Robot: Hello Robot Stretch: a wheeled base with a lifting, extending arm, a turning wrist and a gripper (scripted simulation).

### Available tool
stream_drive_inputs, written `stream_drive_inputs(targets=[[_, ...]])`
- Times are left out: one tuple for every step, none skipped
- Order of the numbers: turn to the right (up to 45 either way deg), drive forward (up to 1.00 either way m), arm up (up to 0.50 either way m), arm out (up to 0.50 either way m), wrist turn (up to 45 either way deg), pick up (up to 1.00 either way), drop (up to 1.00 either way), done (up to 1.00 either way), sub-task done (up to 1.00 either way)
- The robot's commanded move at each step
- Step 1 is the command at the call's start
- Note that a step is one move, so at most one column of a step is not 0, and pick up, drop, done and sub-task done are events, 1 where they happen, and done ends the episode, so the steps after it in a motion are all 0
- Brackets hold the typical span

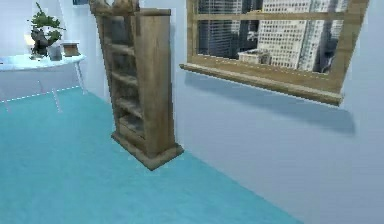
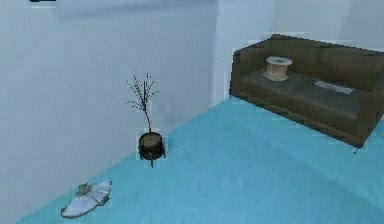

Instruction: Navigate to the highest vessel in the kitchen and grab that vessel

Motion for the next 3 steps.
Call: stream_drive_inputs(targets=[[-45.0, 0.0, 0.0, 0.0, 0.0, 0.0, 0.0, 0.0, 0.0], [-6.0, 0.0, 0.0, 0.0, 0.0, 0.0, 0.0, 0.0, 0.0], [0.0, 1.0, 0.0, 0.0, 0.0, 0.0, 0.0, 0.0, 0.0]])
